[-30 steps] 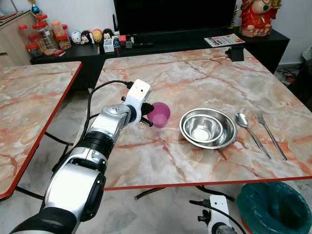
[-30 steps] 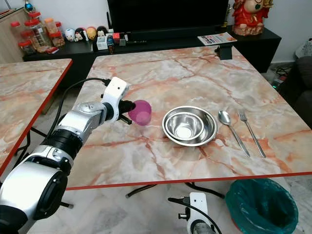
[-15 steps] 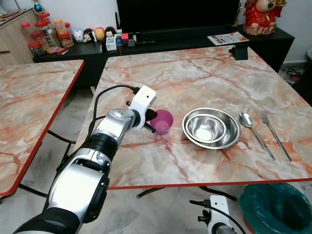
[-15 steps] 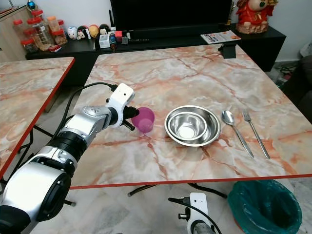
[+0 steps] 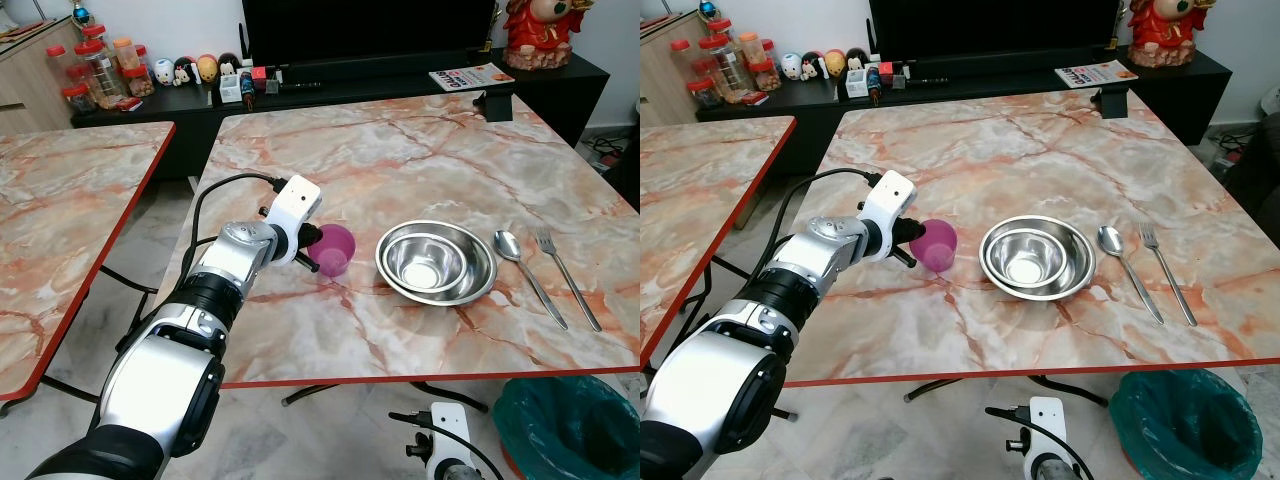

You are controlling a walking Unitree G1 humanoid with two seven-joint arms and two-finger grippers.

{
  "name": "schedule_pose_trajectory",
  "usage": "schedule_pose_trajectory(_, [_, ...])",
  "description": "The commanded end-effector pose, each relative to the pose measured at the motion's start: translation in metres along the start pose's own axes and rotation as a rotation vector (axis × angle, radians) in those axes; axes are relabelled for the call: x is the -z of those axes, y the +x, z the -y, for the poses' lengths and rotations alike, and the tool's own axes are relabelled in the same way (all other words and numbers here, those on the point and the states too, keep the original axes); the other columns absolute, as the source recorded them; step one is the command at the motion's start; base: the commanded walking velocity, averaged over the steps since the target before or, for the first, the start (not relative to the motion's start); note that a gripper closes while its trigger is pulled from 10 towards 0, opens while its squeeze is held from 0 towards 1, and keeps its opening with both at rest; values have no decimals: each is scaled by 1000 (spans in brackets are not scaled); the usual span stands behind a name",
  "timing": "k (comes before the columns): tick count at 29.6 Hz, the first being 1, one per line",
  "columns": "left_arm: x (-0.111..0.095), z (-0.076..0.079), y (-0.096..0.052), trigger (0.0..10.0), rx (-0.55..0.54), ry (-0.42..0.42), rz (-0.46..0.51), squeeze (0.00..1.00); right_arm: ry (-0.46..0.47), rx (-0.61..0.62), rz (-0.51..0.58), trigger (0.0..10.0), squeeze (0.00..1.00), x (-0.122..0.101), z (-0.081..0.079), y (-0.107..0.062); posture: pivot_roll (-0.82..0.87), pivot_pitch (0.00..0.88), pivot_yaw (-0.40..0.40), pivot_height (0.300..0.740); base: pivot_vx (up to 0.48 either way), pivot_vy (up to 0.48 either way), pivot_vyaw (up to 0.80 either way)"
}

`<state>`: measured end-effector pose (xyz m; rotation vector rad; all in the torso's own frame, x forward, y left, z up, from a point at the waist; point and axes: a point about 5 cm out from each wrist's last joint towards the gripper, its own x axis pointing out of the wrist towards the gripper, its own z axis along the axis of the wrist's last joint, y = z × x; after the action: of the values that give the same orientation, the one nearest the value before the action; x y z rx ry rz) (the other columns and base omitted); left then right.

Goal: Setting the table

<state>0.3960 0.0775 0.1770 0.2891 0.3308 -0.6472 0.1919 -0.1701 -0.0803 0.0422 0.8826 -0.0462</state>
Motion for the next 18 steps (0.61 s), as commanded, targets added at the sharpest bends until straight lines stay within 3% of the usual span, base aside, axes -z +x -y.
schedule_pose_trajectory(1, [-5, -4, -1, 10000, -4, 13, 1, 0, 19, -2, -10, 10000, 0, 2, -2, 0, 53, 14, 96, 714, 0, 0, 0])
schedule_pose_trajectory(18, [-24, -13, -5, 10000, -57, 13, 94, 0, 23, 0, -12, 10000, 0, 2, -2, 0, 52, 11, 97, 714, 0, 0, 0])
